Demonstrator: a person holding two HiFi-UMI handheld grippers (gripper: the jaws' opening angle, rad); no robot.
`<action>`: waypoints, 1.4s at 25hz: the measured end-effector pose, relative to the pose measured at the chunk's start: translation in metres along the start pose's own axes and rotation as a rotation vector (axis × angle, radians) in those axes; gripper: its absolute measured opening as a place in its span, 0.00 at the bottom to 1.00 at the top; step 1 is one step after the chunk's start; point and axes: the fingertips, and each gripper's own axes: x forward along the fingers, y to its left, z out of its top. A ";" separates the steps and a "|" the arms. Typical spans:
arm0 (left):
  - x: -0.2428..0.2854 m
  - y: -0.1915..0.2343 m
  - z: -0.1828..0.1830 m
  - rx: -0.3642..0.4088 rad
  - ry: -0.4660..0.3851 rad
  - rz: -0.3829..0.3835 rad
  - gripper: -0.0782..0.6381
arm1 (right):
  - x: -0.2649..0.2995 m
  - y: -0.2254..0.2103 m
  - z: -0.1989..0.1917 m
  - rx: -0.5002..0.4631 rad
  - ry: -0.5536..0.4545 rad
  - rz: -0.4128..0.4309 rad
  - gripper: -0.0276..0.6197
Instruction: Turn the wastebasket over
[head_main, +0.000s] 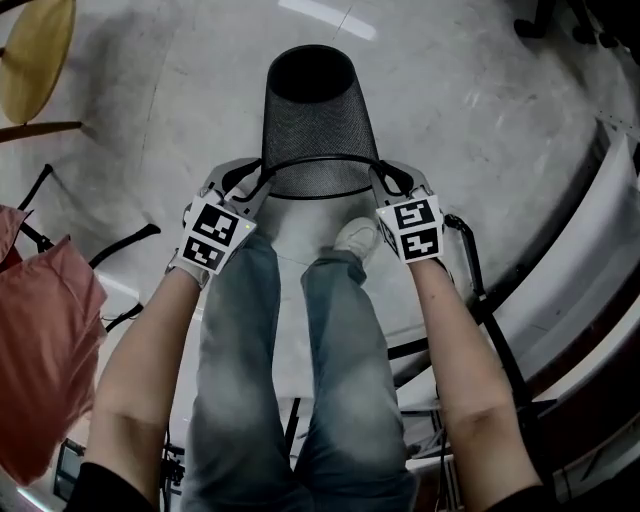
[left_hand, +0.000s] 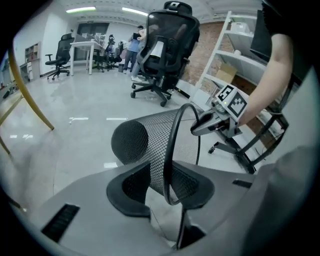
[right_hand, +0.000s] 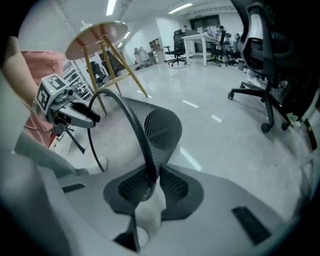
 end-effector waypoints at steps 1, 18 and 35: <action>0.002 -0.003 -0.009 0.017 0.023 -0.007 0.27 | 0.003 0.004 -0.006 -0.029 0.015 0.013 0.14; 0.069 0.021 -0.113 0.002 0.201 0.026 0.27 | 0.084 0.017 -0.070 -0.318 0.162 0.048 0.22; -0.049 -0.013 -0.090 -0.822 0.095 0.048 0.39 | -0.015 -0.029 -0.009 -0.152 0.297 0.117 0.49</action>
